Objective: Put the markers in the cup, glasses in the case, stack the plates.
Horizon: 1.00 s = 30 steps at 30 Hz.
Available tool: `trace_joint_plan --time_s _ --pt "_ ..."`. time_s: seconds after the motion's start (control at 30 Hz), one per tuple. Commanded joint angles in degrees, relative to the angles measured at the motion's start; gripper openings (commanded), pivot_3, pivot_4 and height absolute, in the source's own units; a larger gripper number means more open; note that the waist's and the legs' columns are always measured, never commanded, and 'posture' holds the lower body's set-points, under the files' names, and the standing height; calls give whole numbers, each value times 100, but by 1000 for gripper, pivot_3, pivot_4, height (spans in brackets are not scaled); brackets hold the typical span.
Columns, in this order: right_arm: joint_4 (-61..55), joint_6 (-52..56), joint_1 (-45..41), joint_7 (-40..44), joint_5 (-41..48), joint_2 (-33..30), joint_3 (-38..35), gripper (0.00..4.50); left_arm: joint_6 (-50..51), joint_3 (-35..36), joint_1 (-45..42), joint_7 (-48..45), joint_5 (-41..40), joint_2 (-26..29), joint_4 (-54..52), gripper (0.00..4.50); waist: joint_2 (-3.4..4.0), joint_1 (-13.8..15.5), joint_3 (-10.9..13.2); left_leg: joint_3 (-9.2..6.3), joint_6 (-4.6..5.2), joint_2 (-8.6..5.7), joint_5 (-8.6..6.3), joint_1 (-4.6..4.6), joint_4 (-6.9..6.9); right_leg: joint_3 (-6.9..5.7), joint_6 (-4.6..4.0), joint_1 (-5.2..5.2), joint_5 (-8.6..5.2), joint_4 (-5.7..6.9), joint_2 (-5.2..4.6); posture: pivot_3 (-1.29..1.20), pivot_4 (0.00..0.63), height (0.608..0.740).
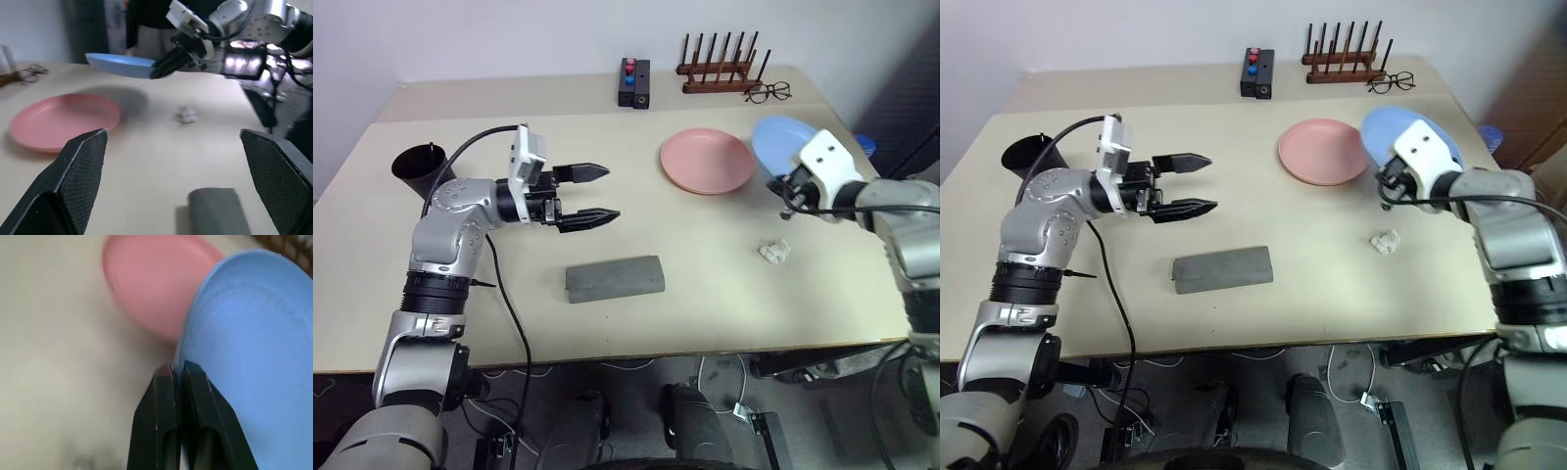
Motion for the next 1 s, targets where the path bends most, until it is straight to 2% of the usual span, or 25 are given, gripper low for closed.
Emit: trace_joint_plan --time_s 0.03,0.2,0.37,0.4,0.43,0.5,0.67,0.83,1.0 --pt "522 -550 -585 -51 -350 533 430 12 -195 181 -35 133 -11 14 -98 4500 0 -13 0 0 0 0 0 0 0 0 0 -1 0 2 -2 0 150 740" --pt "1174 -974 -890 -19 -546 1039 641 12 -205 169 76 225 -19 52 -245 4500 0 12 0 -4 0 -2 0 -5 -5 -1 0 -12 0 4 -2 0 150 740" --pt "2419 -1714 -1506 -54 -703 1706 759 12 -97 283 329 411 -90 163 -533 4500 0 -92 0 1 -1 1 1 -3 -2 1 -1 -16 0 8 0 0 150 740" --pt "2556 -1862 -1554 -44 -758 1717 757 651 -53 293 360 449 -112 166 -591 4500 0 -116 0 0 -4 3 2 -3 -7 0 -1 -19 0 12 2 0 150 740" --pt "2649 -1981 -1595 -55 -765 1742 718 949 -44 297 397 473 -114 174 -639 4500 1 -120 0 -3 -5 4 2 -3 -9 -1 -1 -20 0 13 3 0 150 740" --pt "2786 -2093 -1674 -70 -729 1796 618 1903 -45 301 446 506 -112 182 -701 4500 0 -126 0 -5 -5 2 3 -3 -9 -2 -1 -19 0 12 1 0 150 740" --pt "2564 -1621 -1616 164 -454 1659 285 4470 41 310 517 572 -184 159 -820 4500 1 -153 0 -5 -4 -1 2 -3 -8 -2 -1 -18 0 12 -1 0 150 740" --pt "1934 -550 -1211 498 88 1131 -338 4470 154 288 570 437 -286 223 -908 4500 1 -128 0 -5 -3 -2 1 -4 -8 -2 -1 -17 0 11 -2 0 150 740" --pt "132 1407 102 972 741 246 -680 4470 103 266 674 172 -365 295 -1010 4500 2 -82 0 -4 1 -2 0 -5 -8 -3 -1 -16 0 8 -3 0 150 740"
